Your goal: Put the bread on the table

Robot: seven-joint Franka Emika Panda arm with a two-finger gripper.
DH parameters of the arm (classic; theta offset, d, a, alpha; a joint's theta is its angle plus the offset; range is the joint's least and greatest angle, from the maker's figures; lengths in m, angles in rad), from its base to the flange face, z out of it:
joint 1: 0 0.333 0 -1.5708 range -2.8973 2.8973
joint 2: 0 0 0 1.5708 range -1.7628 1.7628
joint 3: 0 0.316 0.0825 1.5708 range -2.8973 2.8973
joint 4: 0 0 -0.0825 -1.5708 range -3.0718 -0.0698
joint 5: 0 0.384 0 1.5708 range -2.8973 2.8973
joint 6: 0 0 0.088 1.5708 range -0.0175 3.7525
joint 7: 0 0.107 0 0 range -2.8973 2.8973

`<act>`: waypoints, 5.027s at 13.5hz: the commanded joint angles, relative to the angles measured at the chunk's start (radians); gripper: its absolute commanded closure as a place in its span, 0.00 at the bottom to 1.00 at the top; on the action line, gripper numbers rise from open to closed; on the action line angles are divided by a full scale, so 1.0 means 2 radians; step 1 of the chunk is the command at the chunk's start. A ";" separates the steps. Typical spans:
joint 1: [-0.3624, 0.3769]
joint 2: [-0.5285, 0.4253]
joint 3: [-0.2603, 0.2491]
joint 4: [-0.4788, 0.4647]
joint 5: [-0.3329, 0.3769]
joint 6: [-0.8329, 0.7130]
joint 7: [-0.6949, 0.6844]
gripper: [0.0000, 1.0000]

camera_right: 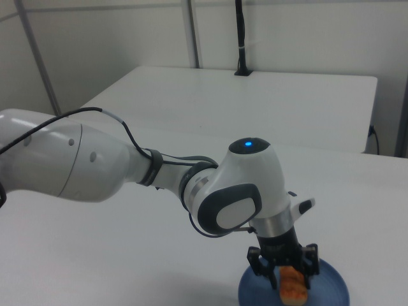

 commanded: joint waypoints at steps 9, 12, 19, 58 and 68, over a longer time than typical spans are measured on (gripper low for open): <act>0.005 -0.042 0.000 -0.004 0.003 0.000 -0.010 0.69; 0.013 -0.071 0.003 0.002 0.006 -0.041 -0.010 0.69; 0.017 -0.107 0.094 0.064 0.058 -0.081 0.096 0.69; 0.155 0.031 0.206 0.092 -0.021 0.096 0.361 0.00; 0.141 -0.200 0.194 0.080 0.011 -0.254 0.439 0.00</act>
